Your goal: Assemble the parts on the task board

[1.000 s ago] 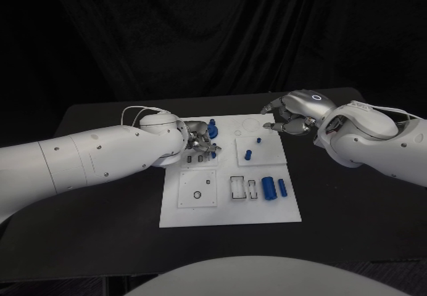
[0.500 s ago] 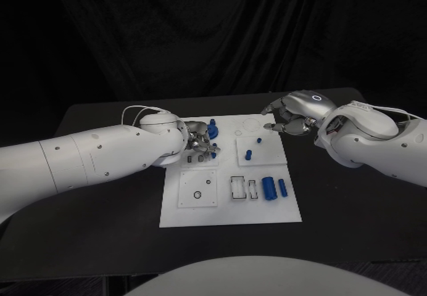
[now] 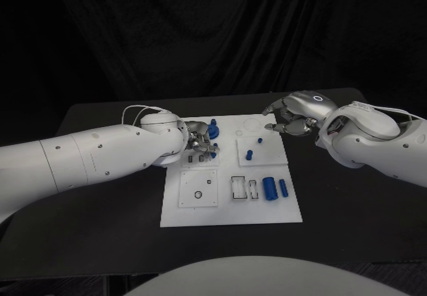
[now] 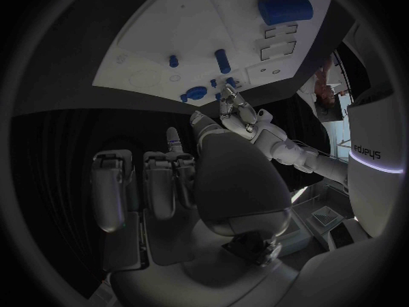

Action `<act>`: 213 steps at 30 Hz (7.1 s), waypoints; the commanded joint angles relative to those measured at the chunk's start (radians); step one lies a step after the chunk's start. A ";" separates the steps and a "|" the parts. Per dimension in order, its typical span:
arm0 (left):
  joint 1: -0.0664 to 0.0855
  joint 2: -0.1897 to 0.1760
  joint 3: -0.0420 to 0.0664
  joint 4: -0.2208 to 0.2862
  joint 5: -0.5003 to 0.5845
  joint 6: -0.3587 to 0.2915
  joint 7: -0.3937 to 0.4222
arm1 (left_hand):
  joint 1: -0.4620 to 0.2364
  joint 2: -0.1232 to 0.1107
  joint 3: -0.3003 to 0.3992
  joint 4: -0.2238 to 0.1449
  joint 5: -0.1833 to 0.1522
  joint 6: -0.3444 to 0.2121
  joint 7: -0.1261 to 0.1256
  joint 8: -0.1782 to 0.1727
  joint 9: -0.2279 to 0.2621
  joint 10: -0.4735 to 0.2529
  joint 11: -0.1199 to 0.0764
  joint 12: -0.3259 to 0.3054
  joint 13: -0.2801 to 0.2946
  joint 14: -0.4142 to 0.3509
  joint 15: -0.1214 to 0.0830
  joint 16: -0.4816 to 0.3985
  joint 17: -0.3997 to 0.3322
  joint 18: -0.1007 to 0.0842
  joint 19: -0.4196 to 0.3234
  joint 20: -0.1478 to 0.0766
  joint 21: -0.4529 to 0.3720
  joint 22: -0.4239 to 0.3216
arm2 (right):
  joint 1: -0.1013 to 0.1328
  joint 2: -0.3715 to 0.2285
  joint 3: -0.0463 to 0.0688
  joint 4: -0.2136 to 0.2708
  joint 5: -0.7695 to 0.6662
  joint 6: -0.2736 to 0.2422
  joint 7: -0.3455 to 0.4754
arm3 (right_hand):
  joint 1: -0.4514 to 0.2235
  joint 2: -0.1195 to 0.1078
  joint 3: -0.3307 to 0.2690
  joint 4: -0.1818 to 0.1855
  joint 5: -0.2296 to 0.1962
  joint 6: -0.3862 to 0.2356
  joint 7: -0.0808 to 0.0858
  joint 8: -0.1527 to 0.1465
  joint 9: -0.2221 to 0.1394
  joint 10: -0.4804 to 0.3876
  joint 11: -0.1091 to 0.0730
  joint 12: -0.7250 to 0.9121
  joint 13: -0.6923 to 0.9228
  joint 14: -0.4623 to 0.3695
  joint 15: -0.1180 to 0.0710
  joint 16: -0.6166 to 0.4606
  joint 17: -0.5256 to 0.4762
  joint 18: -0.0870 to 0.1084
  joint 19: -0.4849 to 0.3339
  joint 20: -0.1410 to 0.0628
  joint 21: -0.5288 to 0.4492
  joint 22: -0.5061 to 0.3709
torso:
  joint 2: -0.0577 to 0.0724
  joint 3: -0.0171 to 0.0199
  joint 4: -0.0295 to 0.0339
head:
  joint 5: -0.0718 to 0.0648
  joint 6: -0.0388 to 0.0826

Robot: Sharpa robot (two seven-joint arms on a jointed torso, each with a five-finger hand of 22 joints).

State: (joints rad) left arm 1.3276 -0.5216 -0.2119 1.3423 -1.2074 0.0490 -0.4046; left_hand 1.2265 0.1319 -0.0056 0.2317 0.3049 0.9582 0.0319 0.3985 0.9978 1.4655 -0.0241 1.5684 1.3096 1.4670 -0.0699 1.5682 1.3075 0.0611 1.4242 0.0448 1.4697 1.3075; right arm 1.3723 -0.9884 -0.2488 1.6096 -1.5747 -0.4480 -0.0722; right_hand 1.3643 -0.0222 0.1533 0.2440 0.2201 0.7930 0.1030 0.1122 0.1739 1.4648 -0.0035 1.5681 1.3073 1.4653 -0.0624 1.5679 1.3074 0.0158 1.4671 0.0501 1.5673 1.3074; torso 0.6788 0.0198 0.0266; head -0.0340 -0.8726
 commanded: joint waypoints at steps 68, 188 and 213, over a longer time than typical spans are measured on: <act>-0.003 -0.025 0.000 0.012 0.000 0.007 0.040 | 0.003 -0.075 0.165 -0.004 0.045 0.048 0.011 -0.147 -0.074 0.105 0.000 0.002 0.261 0.104 0.001 0.003 0.263 -0.009 -0.006 0.000 -0.022 0.095 | -0.002 0.002 0.001 -0.002 -0.002 0.022 -0.018 | 0.010 0.003 0.005 -0.019 0.017 0.011 0.000 -0.004 -0.006 0.106 0.008 0.003 0.263 0.105 0.005 0.003 0.263 -0.016 0.104 0.005 0.003 0.263 | -0.001 -0.0013 0.0015 | 0.022 0.000; -0.049 -0.169 0.000 0.142 0.153 -0.254 -0.002 | -0.129 -0.188 0.554 -0.102 0.112 0.070 0.012 -0.190 0.073 0.105 -0.002 0.002 0.261 0.104 -0.002 0.003 0.263 -0.008 0.000 -0.004 -0.051 0.121 | -0.005 -0.013 0.001 0.001 -0.002 0.057 -0.031 | 0.023 0.009 0.034 -0.050 0.088 0.022 0.002 -0.016 -0.019 0.103 0.009 0.000 0.260 0.105 0.005 0.001 0.260 -0.016 0.104 0.005 0.003 0.263 | -0.002 -0.0015 0.0064 | 0.045 0.000; -0.075 -0.156 0.000 0.117 0.153 -0.245 0.014 | -0.138 -0.183 0.548 -0.099 0.117 0.074 0.011 -0.188 0.077 0.105 -0.003 0.002 0.261 0.104 -0.002 0.003 0.263 -0.008 0.001 -0.004 -0.050 0.123 | -0.005 -0.013 0.001 0.000 0.021 0.058 -0.025 | 0.026 0.008 0.039 -0.055 0.096 0.023 0.003 -0.018 -0.021 0.097 0.010 -0.005 0.252 0.102 0.005 -0.006 0.250 -0.016 0.103 0.005 0.003 0.263 | 0.000 -0.0016 0.0010 | 0.051 0.000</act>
State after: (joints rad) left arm 1.2563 -0.6792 -0.2111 1.4608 -1.0620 -0.1935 -0.4037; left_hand 1.0874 -0.0634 0.5140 0.1582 0.4169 1.0304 0.0453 0.2073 1.0764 1.4664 -0.0231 1.5682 1.3098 1.4669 -0.0696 1.5682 1.3075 0.0611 1.4243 0.0450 1.4207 1.3074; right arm 1.3704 -1.0014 -0.2488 1.6088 -1.5585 -0.3949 -0.0866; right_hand 1.3805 -0.0144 0.1905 0.1902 0.3131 0.8105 0.1065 0.1003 0.1538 1.4673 -0.0010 1.5681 1.3073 1.4653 -0.0624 1.5679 1.3074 0.0158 1.4670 0.0501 1.5673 1.3074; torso 0.6788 0.0182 0.0284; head 0.0159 -0.8726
